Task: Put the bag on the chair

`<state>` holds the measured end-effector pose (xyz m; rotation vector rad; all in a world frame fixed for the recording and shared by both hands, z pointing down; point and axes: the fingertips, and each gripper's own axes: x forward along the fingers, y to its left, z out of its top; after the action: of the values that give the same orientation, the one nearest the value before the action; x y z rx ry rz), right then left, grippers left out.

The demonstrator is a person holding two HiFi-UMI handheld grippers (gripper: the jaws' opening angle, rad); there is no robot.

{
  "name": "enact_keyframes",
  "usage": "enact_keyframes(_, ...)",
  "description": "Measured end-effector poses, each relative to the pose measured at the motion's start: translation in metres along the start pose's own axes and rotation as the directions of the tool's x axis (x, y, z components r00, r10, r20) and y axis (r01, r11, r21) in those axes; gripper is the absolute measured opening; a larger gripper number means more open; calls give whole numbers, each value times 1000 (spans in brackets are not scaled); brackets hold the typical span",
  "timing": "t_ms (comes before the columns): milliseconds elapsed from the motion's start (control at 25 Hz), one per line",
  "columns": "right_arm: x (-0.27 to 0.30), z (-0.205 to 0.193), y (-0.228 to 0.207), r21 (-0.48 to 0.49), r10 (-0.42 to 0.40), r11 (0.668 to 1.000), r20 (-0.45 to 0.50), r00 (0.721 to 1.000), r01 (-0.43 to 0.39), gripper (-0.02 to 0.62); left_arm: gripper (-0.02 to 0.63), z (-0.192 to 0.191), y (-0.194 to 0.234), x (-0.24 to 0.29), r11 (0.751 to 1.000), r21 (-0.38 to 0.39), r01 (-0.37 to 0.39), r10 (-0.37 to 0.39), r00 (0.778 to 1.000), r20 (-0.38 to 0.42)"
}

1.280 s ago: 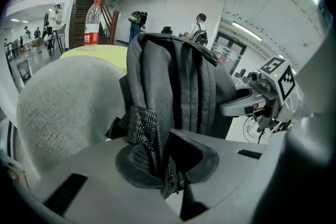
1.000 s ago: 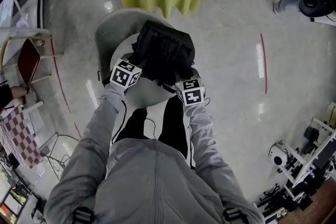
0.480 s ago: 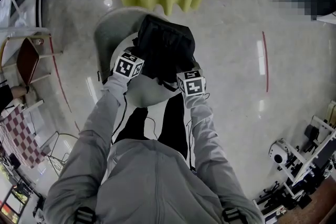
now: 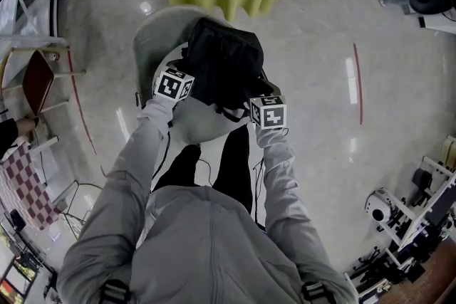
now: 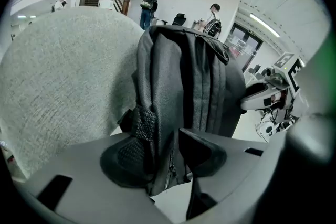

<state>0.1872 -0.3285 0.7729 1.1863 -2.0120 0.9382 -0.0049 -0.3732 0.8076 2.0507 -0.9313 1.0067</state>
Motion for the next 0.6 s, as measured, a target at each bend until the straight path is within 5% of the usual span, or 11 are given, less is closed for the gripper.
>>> enact_keyframes(320, -59, 9, 14, 59, -61, 997, 120, 991, 54, 207, 176, -4, 18, -64, 999, 23, -32, 30, 993, 115)
enact_keyframes(600, -138, 53, 38, 59, -130, 991, 292, 947, 118, 188, 176, 29, 10, -158, 995, 85, -52, 22, 948, 317)
